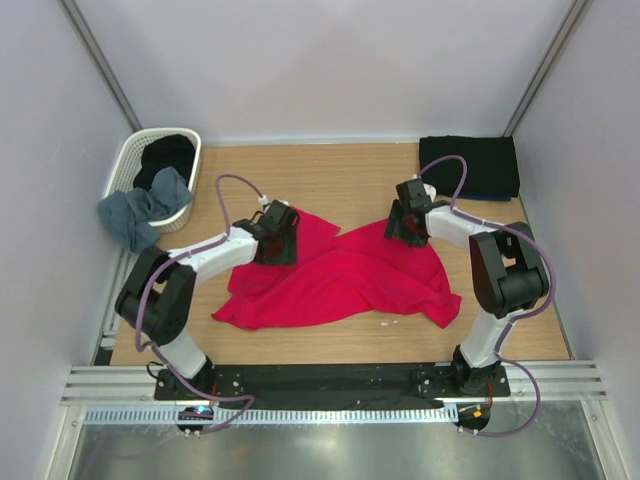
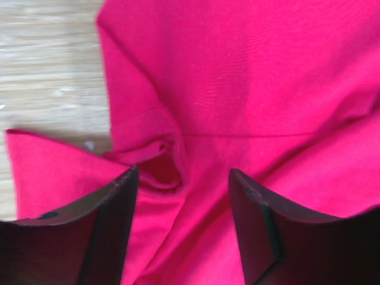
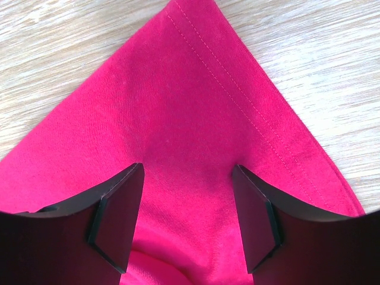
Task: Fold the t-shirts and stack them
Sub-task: Flatten the tshirt out
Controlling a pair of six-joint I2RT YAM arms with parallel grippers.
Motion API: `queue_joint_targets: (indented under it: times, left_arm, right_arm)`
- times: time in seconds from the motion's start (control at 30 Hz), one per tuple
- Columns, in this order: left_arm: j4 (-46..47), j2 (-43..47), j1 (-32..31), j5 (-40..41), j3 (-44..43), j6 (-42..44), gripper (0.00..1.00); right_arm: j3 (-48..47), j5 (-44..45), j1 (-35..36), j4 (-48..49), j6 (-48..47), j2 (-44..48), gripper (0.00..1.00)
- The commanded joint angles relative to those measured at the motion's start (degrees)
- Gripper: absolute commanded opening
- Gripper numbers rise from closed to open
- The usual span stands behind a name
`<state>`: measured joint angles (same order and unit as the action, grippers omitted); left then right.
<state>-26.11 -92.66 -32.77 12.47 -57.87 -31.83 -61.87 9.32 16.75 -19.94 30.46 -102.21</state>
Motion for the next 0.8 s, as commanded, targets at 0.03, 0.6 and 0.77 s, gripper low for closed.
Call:
queue_joint_targets:
  times: [0.03,0.6,0.77]
  left_arm:
    - [-0.8,-4.3,-0.9,2.4,-3.7,2.3,0.50]
    - [-20.6,22.3,1.3,18.8,6.8,-18.0,0.00]
    - [-33.8,33.8,2.5,25.3,14.1,-39.8,0.00]
  right_arm:
    - [1.0,-1.3,0.0,-0.6,0.5,0.8,0.67]
    - [1.0,1.4,-0.1,-1.2,1.0,0.2,0.67]
    - [1.5,2.0,-0.1,-1.2,1.5,-0.4,0.67]
